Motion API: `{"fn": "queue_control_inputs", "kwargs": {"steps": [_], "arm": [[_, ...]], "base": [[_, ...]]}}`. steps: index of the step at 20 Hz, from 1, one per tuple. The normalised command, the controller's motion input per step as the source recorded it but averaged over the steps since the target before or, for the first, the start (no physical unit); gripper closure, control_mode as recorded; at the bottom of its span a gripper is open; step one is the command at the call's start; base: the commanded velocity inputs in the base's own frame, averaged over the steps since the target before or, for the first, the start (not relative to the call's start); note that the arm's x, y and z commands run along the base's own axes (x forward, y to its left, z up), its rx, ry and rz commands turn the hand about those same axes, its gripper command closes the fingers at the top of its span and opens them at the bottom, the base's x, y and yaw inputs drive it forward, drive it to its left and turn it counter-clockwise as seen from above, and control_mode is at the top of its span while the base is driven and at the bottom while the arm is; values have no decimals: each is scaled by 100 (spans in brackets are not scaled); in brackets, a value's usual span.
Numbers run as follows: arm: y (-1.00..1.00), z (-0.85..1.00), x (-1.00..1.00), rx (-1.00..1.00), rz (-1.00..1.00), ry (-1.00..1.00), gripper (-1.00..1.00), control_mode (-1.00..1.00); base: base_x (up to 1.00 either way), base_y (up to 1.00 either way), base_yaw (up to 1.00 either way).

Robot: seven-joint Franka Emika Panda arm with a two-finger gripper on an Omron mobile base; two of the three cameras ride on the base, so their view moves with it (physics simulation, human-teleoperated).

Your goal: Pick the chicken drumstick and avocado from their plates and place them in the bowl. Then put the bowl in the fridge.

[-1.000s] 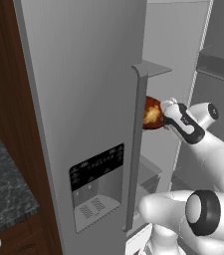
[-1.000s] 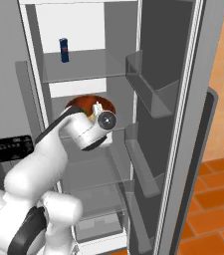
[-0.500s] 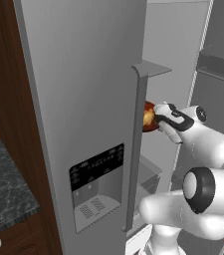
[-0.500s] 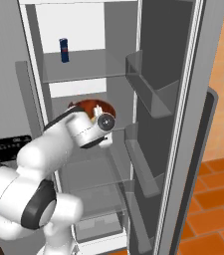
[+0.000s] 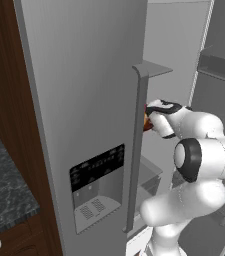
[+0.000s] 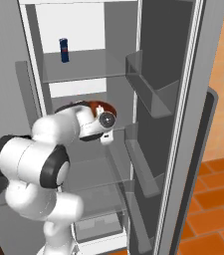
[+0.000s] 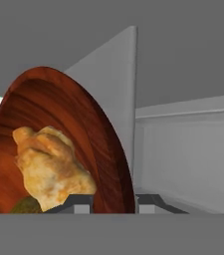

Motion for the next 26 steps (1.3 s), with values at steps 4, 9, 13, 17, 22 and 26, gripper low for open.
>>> {"fn": "queue_control_inputs", "kwargs": {"steps": [4,9,13,17,22,26], "arm": [[0,-21,72,0,0,1,100,-100],[6,-15,49,0,0,0,-100,-100],[3,10,4,0,0,-12,-100,-100],[0,42,-13,0,0,-24,-100,-100],[6,49,-42,0,0,-25,-100,-100],[9,74,-92,0,0,-7,-100,-100]], "base": [[0,0,0],[0,0,0],[0,0,0],[0,0,0],[0,0,0],[0,0,0]]}}
